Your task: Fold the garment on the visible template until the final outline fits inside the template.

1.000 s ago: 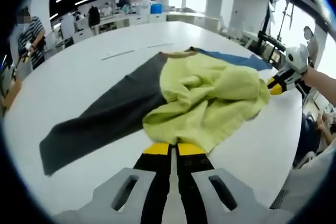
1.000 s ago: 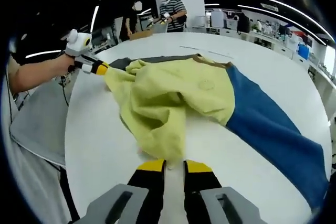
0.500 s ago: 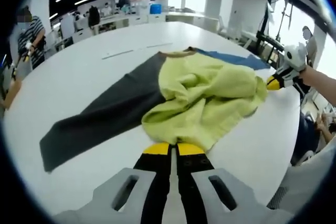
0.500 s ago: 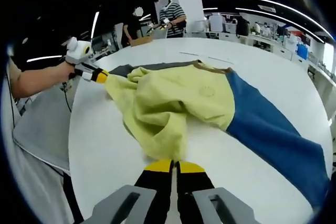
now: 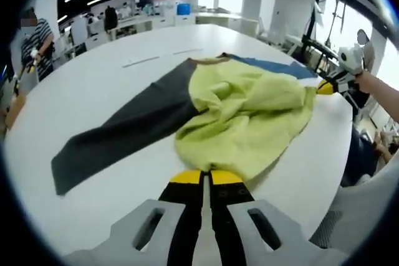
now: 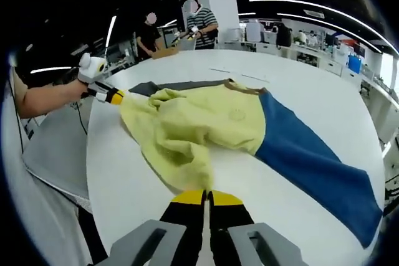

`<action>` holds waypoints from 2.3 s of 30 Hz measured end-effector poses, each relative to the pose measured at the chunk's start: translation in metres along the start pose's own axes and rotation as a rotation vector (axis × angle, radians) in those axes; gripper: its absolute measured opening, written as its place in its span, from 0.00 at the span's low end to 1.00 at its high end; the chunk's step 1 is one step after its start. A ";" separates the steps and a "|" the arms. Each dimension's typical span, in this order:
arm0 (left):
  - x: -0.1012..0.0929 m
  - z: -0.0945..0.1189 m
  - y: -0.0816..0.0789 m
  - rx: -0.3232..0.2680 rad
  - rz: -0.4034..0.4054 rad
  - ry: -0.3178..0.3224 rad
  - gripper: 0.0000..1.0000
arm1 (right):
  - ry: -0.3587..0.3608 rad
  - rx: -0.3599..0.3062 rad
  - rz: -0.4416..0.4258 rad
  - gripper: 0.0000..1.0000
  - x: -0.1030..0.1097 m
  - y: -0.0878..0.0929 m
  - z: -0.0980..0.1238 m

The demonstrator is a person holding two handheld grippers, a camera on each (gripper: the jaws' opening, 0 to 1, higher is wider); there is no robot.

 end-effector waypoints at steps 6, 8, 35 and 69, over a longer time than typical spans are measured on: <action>-0.006 0.010 0.010 0.008 0.005 0.021 0.00 | -0.001 0.019 0.010 0.00 0.004 0.009 0.012; -0.008 0.013 0.014 0.011 0.009 0.029 0.00 | 0.001 0.024 0.009 0.00 0.005 0.013 0.016; -0.057 0.037 0.057 0.096 0.063 0.181 0.00 | -0.023 0.092 -0.060 0.00 0.040 0.082 0.048; -0.087 0.087 0.060 0.107 0.221 0.308 0.00 | -0.031 0.128 -0.072 0.00 0.075 0.119 0.062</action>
Point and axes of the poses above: the point that each gripper's makers call its tool centre point, and the gripper's own axes: z roughly backward along the fingers, x roughly to its left, y roughly out of its underside, the point moved 5 cm from there along z, roughly backward along the fingers, and after that the axes turned 13 degrees about -z, right-handed, at the moved point
